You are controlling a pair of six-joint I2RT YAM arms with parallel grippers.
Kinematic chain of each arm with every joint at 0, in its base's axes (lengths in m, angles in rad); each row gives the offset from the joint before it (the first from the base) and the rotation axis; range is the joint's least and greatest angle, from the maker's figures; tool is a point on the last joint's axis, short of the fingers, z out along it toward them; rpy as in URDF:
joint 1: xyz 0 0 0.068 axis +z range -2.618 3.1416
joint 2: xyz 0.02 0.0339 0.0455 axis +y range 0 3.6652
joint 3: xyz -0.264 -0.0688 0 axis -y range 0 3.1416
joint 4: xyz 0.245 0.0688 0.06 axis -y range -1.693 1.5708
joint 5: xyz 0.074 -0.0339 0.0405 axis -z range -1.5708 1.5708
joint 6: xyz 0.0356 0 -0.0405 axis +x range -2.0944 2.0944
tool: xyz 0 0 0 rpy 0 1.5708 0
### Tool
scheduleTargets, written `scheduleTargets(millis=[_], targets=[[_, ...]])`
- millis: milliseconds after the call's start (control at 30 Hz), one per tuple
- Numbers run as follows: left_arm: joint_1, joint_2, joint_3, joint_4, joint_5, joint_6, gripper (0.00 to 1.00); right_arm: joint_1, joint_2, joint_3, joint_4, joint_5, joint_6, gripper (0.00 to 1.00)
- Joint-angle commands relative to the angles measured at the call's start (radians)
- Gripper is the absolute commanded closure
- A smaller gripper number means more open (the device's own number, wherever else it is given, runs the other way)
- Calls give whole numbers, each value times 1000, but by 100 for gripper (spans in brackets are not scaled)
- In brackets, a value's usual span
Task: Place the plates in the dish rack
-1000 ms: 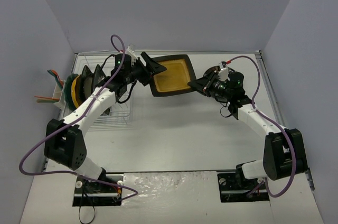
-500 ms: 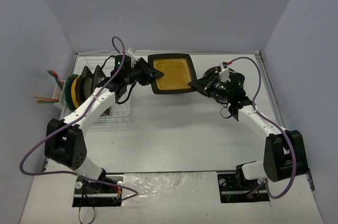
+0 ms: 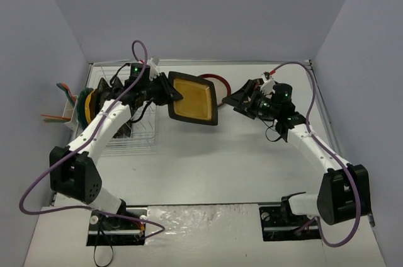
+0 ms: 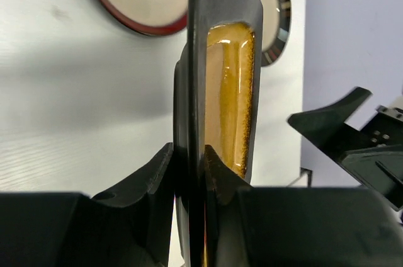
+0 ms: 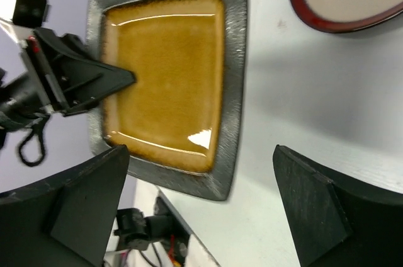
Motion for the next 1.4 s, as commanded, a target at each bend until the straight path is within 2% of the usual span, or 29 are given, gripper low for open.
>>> scheduleTargets(millis=[0,67,100,167,267,367,533,633,833,1367], targets=[[92,-130,206,-84,-25,196,100,-3,-57,92,-129,73,-170,4],[115,-133,268,-203,-46,308,100,-5,-67,99,-159,93,-196,3],[155,-129,328,-292,-114,401,100,-11,-74,98,-178,97,-220,2],[178,-119,413,-405,-164,517,100,-14,-81,94,-192,99,-223,2],[190,-86,530,-555,-329,679,100,-14,-91,77,-201,100,-227,1],[190,-49,596,-647,-496,788,100,-15,-92,57,-204,98,-227,1],[192,5,672,-712,-671,888,100,-17,-94,42,-206,88,-224,1],[191,26,666,-715,-754,912,100,-17,-98,39,-208,91,-226,1],[191,62,610,-666,-807,915,100,-19,-101,35,-212,89,-228,1],[192,116,422,-534,-787,863,100,-28,-99,17,-212,90,-226,1]])
